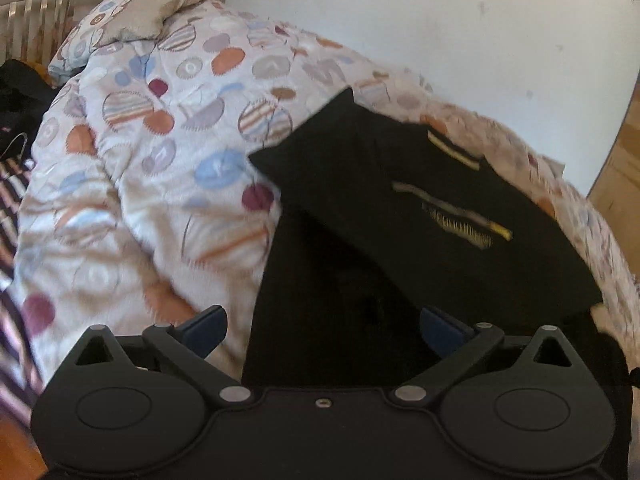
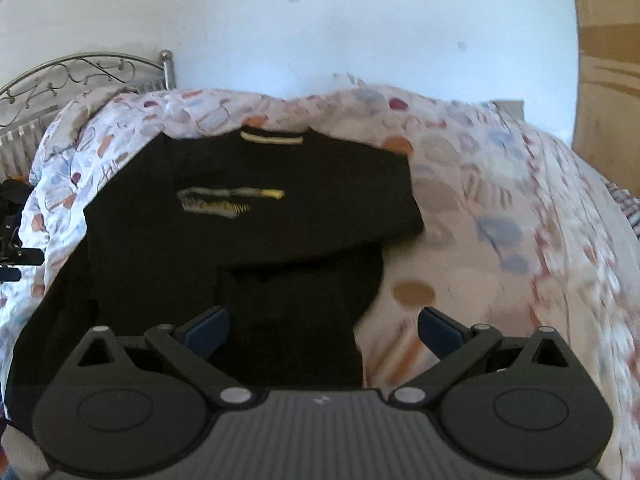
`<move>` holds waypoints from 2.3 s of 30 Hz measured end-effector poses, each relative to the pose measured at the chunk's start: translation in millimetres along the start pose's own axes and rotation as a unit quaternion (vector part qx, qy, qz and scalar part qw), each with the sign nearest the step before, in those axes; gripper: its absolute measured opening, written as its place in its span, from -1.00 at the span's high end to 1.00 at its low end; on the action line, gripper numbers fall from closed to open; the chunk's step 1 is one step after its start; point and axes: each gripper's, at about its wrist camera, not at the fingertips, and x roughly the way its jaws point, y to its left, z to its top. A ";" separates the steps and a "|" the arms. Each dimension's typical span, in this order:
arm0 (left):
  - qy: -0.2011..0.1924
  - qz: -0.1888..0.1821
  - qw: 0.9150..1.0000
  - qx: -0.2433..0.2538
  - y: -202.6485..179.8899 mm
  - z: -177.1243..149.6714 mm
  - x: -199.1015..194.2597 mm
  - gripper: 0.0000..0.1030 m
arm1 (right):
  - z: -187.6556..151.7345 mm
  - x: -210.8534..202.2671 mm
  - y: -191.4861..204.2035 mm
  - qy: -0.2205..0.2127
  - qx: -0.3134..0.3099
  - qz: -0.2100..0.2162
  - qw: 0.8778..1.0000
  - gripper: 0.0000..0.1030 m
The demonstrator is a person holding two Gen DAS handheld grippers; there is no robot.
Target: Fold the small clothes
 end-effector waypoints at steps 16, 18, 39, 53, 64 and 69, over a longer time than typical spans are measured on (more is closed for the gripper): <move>0.069 0.072 0.995 0.014 -7.9 -78.6 -66.3 -0.99 | -70.5 -66.7 23.9 0.020 -0.136 0.005 0.991 -1.00; 0.074 0.075 0.994 0.024 -13.7 -80.9 -71.4 -0.99 | -74.9 -72.4 25.1 0.020 -0.136 0.018 0.990 -1.00; 0.096 0.085 0.990 0.061 -40.1 -96.3 -84.4 -0.99 | -140.7 -51.8 90.6 -0.033 -0.349 -0.098 0.931 -1.00; 0.040 0.004 0.996 0.084 -57.4 -102.3 -103.5 -0.99 | -123.2 -51.5 90.5 -0.064 -0.383 -0.052 0.920 0.37; -0.009 -0.042 0.973 0.228 -110.7 -139.7 -100.1 -0.99 | -16.3 -57.4 59.6 -0.025 -0.209 0.085 0.974 0.75; -0.025 -0.021 0.968 0.249 -131.7 -146.0 -72.5 -0.99 | 22.0 -42.2 49.0 -0.017 -0.134 0.114 0.984 0.77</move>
